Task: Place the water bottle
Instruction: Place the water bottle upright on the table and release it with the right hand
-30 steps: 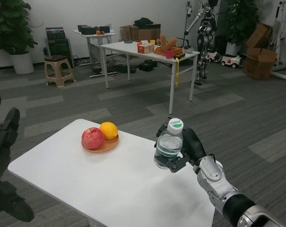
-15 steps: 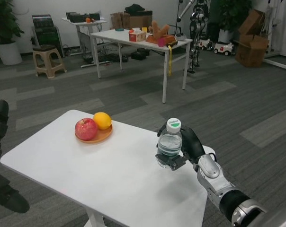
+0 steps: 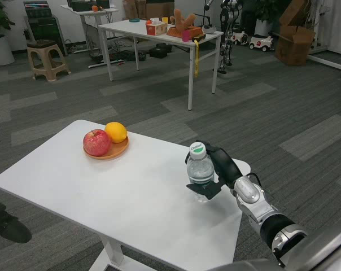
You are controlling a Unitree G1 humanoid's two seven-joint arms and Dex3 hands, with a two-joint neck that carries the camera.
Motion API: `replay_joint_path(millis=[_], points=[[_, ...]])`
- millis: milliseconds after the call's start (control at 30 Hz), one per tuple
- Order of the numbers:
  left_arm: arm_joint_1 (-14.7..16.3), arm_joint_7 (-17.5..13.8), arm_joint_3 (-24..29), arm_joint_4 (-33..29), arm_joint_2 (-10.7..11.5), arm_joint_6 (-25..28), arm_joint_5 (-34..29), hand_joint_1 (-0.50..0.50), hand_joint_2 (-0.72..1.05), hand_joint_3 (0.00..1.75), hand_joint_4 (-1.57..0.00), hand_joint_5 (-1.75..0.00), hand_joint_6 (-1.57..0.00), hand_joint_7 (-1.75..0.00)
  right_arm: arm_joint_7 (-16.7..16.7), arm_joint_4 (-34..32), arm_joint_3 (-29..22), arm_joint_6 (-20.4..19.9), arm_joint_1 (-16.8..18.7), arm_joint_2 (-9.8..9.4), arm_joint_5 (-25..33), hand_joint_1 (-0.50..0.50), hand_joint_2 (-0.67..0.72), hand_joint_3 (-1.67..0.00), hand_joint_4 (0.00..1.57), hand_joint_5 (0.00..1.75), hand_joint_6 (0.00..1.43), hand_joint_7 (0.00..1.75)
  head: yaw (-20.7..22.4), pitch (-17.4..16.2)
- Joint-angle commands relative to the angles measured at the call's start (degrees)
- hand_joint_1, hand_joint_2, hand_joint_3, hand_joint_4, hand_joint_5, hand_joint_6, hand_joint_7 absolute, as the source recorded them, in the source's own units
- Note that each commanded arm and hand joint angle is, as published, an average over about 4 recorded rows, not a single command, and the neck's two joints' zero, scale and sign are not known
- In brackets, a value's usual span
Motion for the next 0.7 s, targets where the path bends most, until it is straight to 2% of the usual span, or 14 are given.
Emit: replay_joint_path(millis=[33,267,533,700], points=[[-0.54,-0.15,0.32,0.33,0.39,0.34,-0.45,-0.48,-0.72,0.04,0.0,0.0,0.0,0.0,0.13,0.74,-1.1,-0.77,-0.17,-0.04,0.21,-0.42,-0.6,-1.19,0.93,1.41,0.86,1.54,-0.16,-0.2],[-0.54,-0.15,0.21,0.36,0.34,0.34,-0.45,-0.48,-0.72,0.09,0.0,0.0,0.0,0.0,0.18,2.85,-0.77,-0.77,-0.17,0.07,0.71,-0.42,-0.6,-1.13,0.95,1.45,0.88,1.54,-0.12,-0.55],[-0.46,-0.08,0.26,0.36,0.3,0.34,-0.45,-0.48,-0.72,0.09,0.0,0.0,0.0,0.0,0.18,4.85,2.77,-0.77,-0.08,0.62,6.05,-0.42,-0.6,-1.17,1.01,1.45,0.91,1.54,-0.25,-0.78],[-0.46,-0.08,0.23,0.36,0.3,0.34,-0.43,-0.48,-0.72,0.09,0.0,0.0,0.0,0.0,0.18,5.42,2.9,-0.84,0.05,1.33,6.29,-0.42,-0.6,-1.19,1.03,1.45,0.91,1.54,-0.28,-0.9]])
